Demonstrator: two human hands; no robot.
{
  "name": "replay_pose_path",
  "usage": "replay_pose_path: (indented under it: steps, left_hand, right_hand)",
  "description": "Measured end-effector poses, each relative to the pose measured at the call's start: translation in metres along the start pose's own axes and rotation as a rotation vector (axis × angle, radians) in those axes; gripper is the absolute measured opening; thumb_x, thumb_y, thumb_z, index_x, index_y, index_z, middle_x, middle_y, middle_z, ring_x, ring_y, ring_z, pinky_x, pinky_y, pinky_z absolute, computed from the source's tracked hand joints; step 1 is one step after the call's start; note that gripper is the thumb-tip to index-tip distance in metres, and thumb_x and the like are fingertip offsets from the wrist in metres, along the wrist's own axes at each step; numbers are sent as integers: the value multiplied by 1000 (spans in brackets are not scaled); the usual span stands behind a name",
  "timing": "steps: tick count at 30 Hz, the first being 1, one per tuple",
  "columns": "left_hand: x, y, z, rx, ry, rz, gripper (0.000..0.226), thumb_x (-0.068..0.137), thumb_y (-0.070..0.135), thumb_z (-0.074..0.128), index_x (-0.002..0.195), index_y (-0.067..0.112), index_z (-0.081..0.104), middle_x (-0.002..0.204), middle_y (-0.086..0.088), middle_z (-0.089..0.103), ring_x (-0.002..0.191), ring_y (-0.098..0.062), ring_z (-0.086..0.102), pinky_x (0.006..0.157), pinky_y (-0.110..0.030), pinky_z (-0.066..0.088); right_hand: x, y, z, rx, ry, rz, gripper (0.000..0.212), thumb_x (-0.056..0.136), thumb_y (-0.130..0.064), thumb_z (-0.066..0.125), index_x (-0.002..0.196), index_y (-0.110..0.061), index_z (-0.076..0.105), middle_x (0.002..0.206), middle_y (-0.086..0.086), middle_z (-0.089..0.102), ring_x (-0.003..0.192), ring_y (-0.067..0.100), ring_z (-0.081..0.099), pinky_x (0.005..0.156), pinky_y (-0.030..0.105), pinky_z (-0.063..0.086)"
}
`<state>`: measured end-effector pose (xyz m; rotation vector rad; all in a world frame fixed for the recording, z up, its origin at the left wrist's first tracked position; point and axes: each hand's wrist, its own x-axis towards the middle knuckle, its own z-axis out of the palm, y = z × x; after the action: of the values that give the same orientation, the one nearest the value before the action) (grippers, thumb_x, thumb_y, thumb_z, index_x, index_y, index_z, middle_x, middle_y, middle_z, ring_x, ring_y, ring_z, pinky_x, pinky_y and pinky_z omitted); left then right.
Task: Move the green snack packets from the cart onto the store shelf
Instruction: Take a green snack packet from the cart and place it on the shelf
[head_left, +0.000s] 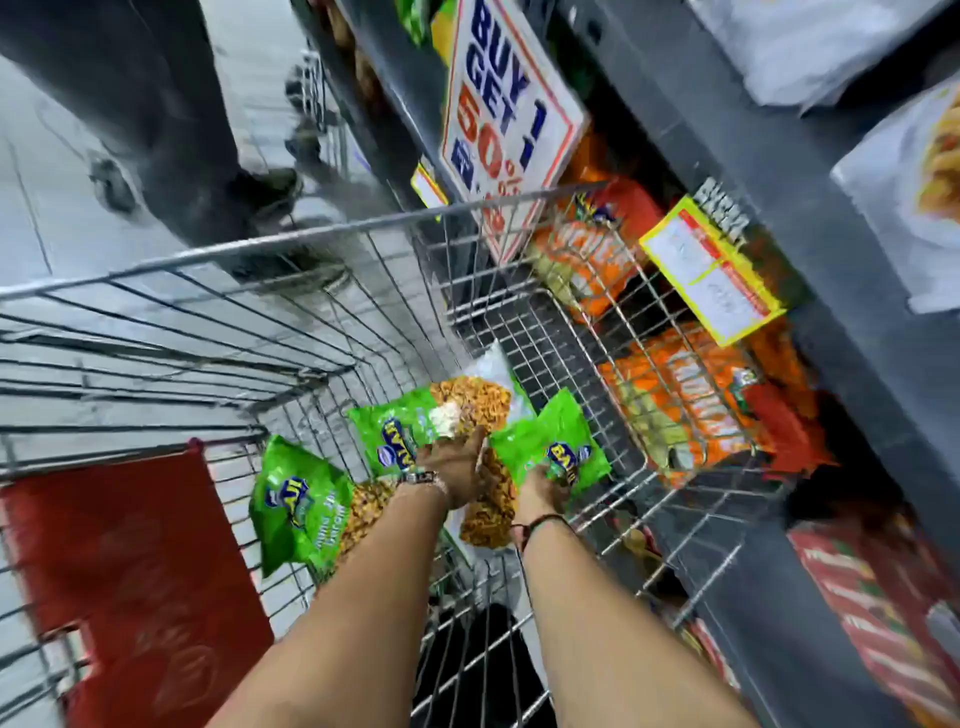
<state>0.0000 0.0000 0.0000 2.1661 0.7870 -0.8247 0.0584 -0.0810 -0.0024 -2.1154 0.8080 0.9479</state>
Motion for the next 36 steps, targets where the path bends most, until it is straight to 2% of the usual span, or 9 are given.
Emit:
replay_pose_path:
  steps: [6, 9, 11, 18, 22, 25, 28, 31, 36]
  left_hand:
    - [19, 5, 24, -22, 34, -49, 82, 78, 27, 60, 141, 16, 9, 142, -22, 28, 124, -42, 37, 97, -53, 40]
    - [16, 12, 11, -67, 45, -12, 67, 80, 18, 59, 135, 12, 22, 127, -25, 47, 112, -40, 50, 89, -47, 44]
    - [6, 19, 1, -90, 61, -26, 58, 80, 13, 57, 131, 11, 29, 118, -23, 56, 106, -37, 55, 84, -43, 47]
    - [-50, 25, -55, -322, 264, -49, 58, 78, 17, 62, 130, 15, 38, 121, -18, 61, 112, -34, 55, 90, -37, 44]
    - [-93, 26, -111, -404, 401, 42, 66, 70, 6, 67, 129, 13, 41, 119, -23, 61, 109, -36, 56, 91, -39, 44]
    - [-127, 35, -146, -455, 513, 116, 61, 69, -2, 65, 126, 8, 44, 115, -24, 62, 104, -36, 58, 87, -39, 46]
    - [-166, 53, -164, -588, 539, 215, 69, 61, 9, 74, 124, 5, 47, 100, -22, 62, 91, -32, 59, 79, -41, 46]
    - [-188, 61, -168, -689, 546, 304, 86, 43, 25, 72, 121, 0, 46, 96, -10, 58, 83, -20, 52, 72, -32, 45]
    - [-246, 122, -151, -774, 387, 526, 62, 59, -8, 68, 118, -5, 47, 88, -6, 66, 60, 6, 63, 57, -7, 52]
  right_hand:
    - [35, -7, 3, 98, -137, 22, 24, 96, -14, 29, 102, -4, 50, 131, 24, 47, 98, 21, 45, 73, 29, 41]
    - [39, -4, 11, 125, -80, -4, 52, 88, -30, 37, 128, 2, 39, 129, 18, 51, 112, 30, 53, 92, 42, 45]
    - [49, 2, 14, 145, -49, -13, 47, 89, -23, 40, 129, 3, 39, 118, 21, 54, 108, 32, 54, 93, 47, 45]
    - [-39, -53, -25, 66, -145, -245, 44, 96, -20, 34, 133, 5, 31, 141, 25, 40, 126, 37, 42, 97, 34, 36]
    - [-90, -77, -59, 156, -238, -484, 64, 89, -29, 51, 140, -8, 19, 149, 17, 29, 133, 29, 36, 107, 37, 32]
    - [-121, -80, -87, 184, -408, -446, 102, 75, -40, 69, 144, -14, -2, 155, 9, 12, 141, 26, 21, 113, 45, 23]
    - [-137, -70, -105, 77, -587, -432, 132, 34, -73, 73, 141, -16, 19, 152, 11, 26, 138, 29, 29, 114, 55, 20]
    - [-163, -67, -133, 142, -669, -513, 116, 42, -67, 75, 135, -15, 27, 142, 13, 43, 126, 31, 45, 109, 53, 34]
    - [-193, -43, -232, 215, -623, -790, 44, 75, -23, 71, 111, -13, 48, 121, 12, 60, 113, 27, 57, 95, 41, 49]
